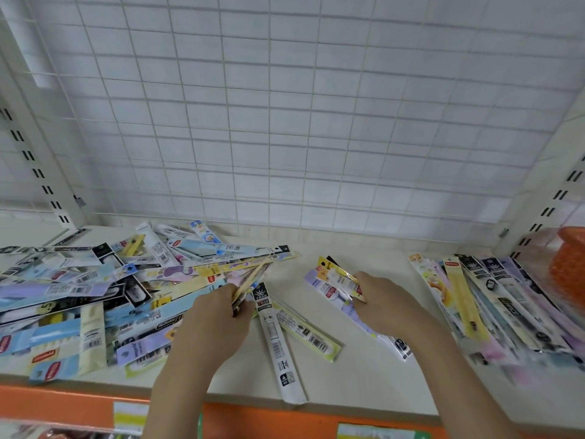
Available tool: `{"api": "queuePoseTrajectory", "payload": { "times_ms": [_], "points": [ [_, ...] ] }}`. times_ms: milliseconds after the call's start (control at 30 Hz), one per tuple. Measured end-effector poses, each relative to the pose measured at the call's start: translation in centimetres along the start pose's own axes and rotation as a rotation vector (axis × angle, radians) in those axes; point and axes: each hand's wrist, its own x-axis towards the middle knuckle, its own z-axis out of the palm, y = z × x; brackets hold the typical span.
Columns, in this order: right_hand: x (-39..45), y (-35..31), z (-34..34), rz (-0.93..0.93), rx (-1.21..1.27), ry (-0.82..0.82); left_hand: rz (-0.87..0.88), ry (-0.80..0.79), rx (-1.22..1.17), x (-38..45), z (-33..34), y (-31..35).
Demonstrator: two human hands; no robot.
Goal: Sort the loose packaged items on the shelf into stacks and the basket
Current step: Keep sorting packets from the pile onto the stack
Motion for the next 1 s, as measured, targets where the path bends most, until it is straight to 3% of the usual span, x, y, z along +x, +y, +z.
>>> {"api": "queuePoseTrajectory", "payload": {
  "times_ms": [633, 1000],
  "points": [
    [0.9, 2.2, -0.3, -0.076, 0.242, 0.179, -0.226, -0.01, 0.181, -0.9, 3.9, 4.7],
    [0.8, 2.0, 0.5, -0.066, 0.173, 0.234, -0.227, -0.052, -0.049, -0.8, 2.9, 4.3]
  ]
}}
